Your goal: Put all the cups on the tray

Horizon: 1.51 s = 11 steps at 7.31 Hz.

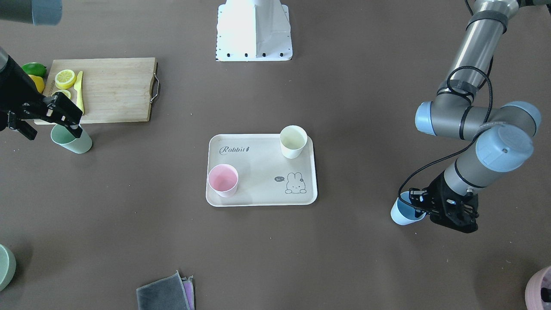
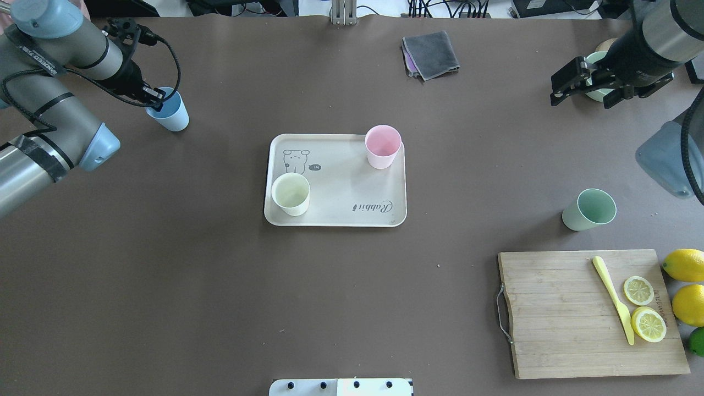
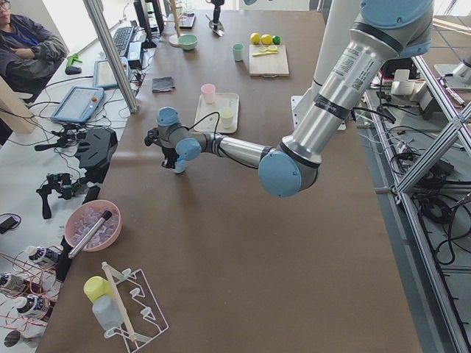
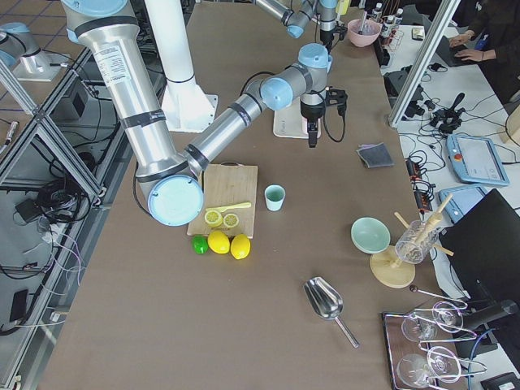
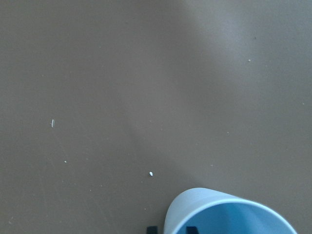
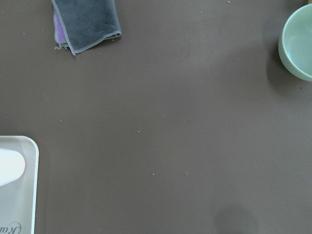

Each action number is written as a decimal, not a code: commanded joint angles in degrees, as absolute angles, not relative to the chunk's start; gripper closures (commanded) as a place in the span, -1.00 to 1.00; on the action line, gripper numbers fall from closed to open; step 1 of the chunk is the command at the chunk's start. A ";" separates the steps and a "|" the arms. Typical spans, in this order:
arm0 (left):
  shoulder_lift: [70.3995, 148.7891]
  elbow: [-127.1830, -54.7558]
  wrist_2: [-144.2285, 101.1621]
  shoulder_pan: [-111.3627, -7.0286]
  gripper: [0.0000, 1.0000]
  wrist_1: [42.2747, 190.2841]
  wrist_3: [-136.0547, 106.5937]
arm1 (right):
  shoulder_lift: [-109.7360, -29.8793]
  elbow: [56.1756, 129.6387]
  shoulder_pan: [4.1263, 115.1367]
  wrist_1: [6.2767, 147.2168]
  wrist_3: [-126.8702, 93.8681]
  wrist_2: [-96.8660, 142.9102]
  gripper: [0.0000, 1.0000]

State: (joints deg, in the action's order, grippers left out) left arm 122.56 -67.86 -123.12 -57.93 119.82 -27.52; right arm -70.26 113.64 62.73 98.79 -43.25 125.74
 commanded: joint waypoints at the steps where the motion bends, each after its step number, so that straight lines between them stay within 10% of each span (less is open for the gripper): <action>1: 124.88 -70.38 -123.31 -57.92 1.00 119.01 -31.61 | -71.01 113.64 63.36 98.79 -42.72 125.77 -1.00; 9: 133.16 -76.03 -113.75 -41.05 1.00 114.87 -54.85 | -88.33 110.74 68.73 86.05 -26.54 129.02 -1.00; 10: 132.98 -76.03 -113.56 -40.87 -0.98 115.05 -54.58 | -88.33 110.74 68.73 86.04 -26.54 128.94 -1.00; 11: 132.98 -76.55 -112.42 -40.61 -0.97 115.14 -54.58 | -88.33 110.74 68.73 86.04 -26.54 129.02 -1.00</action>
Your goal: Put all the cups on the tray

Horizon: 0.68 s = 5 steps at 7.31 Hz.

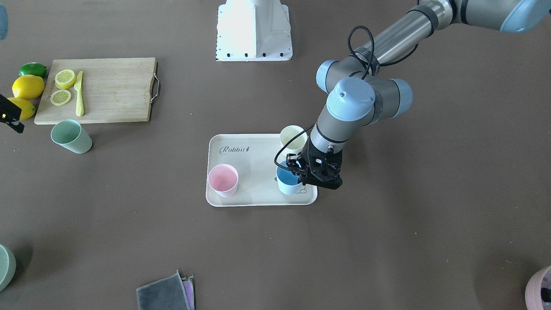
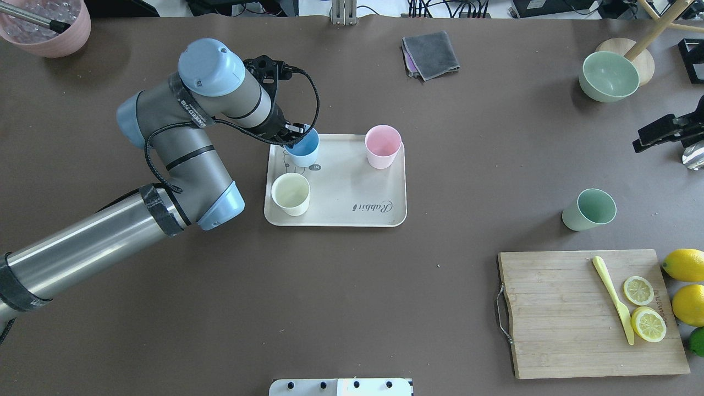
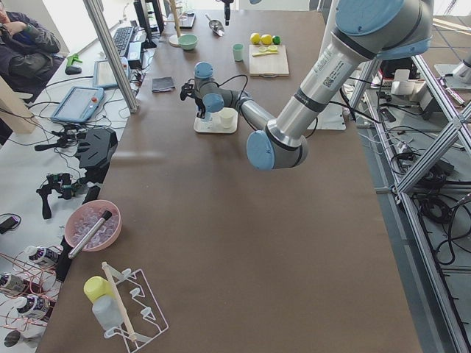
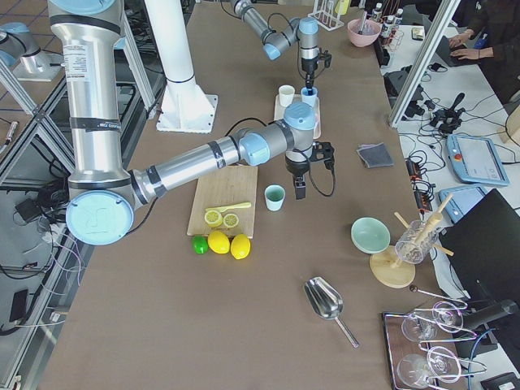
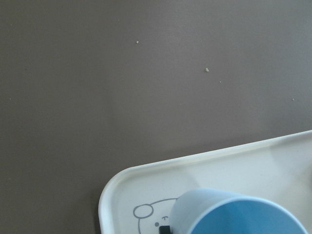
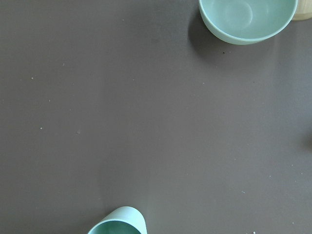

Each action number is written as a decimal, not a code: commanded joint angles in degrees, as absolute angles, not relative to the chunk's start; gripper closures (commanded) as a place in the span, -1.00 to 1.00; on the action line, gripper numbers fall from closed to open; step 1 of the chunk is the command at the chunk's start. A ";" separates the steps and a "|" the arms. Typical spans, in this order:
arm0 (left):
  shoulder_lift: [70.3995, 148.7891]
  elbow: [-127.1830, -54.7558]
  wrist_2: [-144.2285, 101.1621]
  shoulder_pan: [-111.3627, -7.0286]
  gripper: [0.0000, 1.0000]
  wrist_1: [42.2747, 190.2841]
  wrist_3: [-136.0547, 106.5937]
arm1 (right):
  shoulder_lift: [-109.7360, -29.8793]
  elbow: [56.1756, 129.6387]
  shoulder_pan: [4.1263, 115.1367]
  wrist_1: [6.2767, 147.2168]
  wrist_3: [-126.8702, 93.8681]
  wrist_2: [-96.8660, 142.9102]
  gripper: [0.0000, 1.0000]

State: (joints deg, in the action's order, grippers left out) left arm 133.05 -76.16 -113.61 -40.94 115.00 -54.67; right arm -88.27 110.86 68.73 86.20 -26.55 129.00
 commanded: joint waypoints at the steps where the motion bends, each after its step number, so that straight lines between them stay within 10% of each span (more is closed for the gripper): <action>1: 132.98 -78.12 -112.59 -41.39 -0.97 114.79 -54.15 | -88.33 110.83 68.73 85.96 -26.63 129.11 -1.00; 5: 120.37 -96.10 -126.37 -58.24 -0.97 97.25 -29.87 | -88.86 110.74 65.76 85.78 -34.00 128.32 -1.00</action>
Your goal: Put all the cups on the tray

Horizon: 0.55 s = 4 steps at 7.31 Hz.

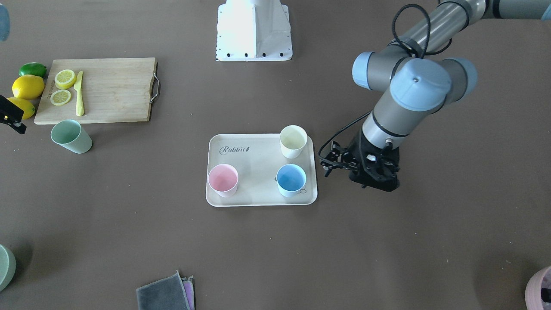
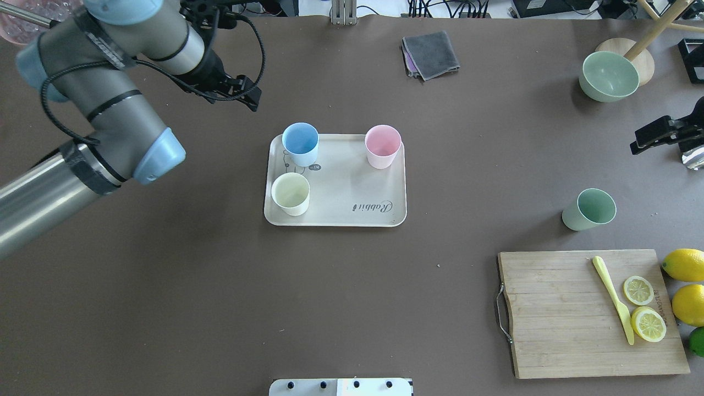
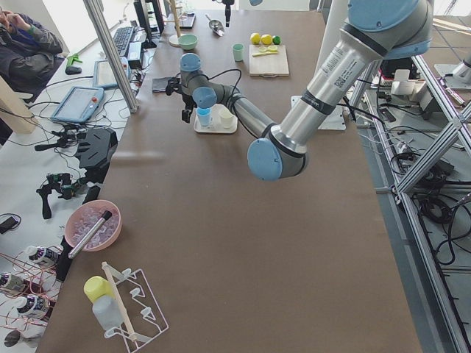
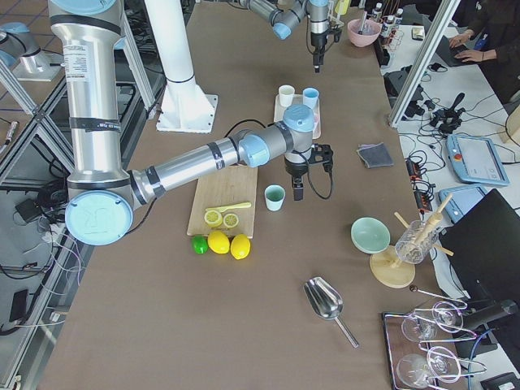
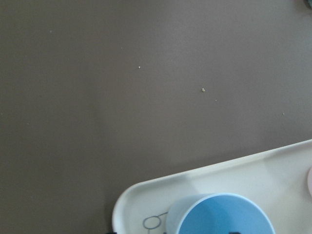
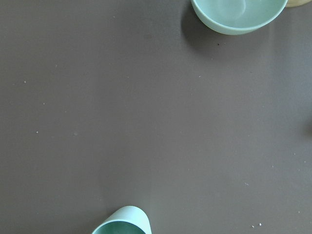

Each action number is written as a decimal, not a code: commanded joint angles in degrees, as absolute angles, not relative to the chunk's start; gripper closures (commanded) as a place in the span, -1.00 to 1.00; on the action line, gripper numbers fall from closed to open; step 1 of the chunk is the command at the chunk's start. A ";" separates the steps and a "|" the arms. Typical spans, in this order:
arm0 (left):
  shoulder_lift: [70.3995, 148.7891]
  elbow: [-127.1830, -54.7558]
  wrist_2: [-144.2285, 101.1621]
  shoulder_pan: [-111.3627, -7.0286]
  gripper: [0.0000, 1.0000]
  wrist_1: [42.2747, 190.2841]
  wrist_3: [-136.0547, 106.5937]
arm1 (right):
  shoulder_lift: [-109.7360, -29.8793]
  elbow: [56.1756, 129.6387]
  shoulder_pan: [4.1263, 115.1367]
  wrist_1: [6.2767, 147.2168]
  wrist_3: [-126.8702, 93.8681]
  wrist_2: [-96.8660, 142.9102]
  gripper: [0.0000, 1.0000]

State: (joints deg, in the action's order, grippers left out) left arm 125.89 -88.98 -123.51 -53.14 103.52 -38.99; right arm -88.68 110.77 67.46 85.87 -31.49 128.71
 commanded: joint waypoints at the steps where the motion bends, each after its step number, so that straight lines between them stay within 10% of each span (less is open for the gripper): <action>1: 117.19 -97.54 -126.56 -60.62 -0.97 96.51 -25.18 | -89.47 110.92 64.00 85.69 -35.32 127.28 -0.99; 4: 116.37 -97.65 -126.47 -61.08 -0.97 96.68 -24.61 | -94.99 109.87 56.36 74.66 -42.51 121.74 -0.96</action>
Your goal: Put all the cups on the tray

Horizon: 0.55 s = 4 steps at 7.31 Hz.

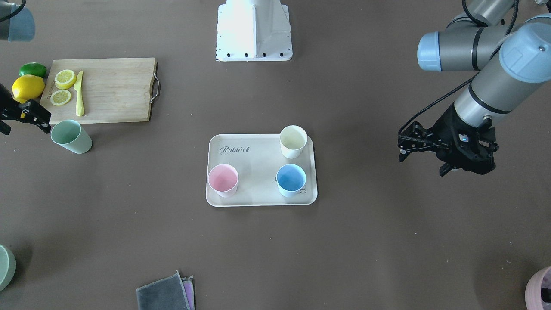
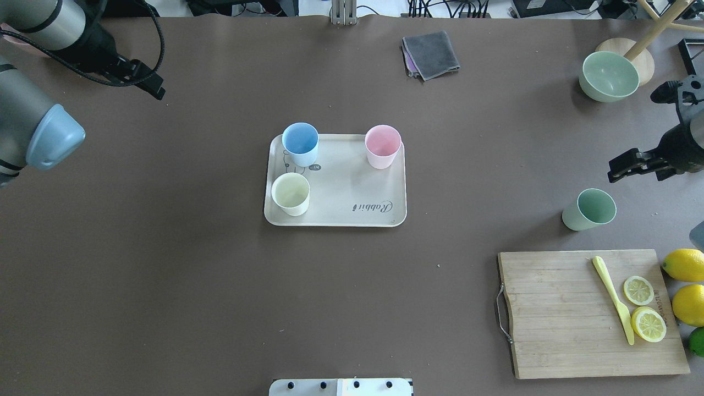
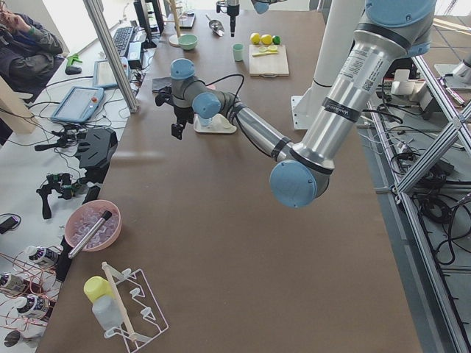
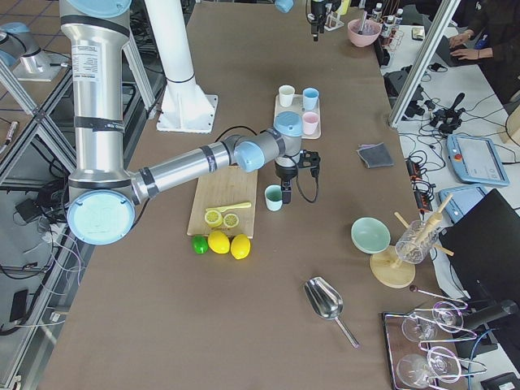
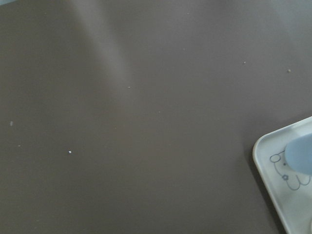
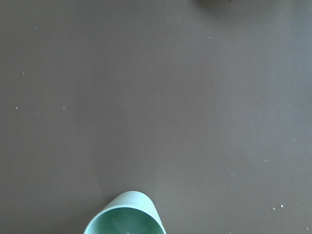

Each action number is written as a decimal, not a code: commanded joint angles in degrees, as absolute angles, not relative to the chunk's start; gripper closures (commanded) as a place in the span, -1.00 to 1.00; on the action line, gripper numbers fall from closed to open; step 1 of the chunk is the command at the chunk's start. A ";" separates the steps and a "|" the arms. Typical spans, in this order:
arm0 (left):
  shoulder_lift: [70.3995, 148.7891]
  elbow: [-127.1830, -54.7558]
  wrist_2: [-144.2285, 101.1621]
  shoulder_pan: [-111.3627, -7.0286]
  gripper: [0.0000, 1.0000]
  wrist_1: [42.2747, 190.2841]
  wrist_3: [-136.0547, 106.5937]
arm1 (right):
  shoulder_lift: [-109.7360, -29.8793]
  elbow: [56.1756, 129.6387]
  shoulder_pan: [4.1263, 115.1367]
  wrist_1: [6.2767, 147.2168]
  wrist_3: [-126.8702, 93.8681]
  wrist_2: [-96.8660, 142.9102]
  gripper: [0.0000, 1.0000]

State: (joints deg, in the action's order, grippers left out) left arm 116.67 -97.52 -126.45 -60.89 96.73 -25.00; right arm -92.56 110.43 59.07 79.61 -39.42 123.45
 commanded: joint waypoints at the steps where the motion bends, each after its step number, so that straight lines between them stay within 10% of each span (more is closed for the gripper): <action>1: 116.28 -97.65 -126.47 -61.08 -0.97 96.77 -24.61 | -95.01 108.04 54.42 72.71 -43.67 119.47 -0.96; 3: 115.84 -97.73 -126.39 -61.08 -0.97 96.85 -24.61 | -95.01 103.21 53.35 65.78 -43.77 118.30 -0.78; 4: 115.75 -97.73 -126.30 -61.08 -0.97 96.94 -24.61 | -95.01 102.84 53.18 65.22 -43.86 118.30 -0.39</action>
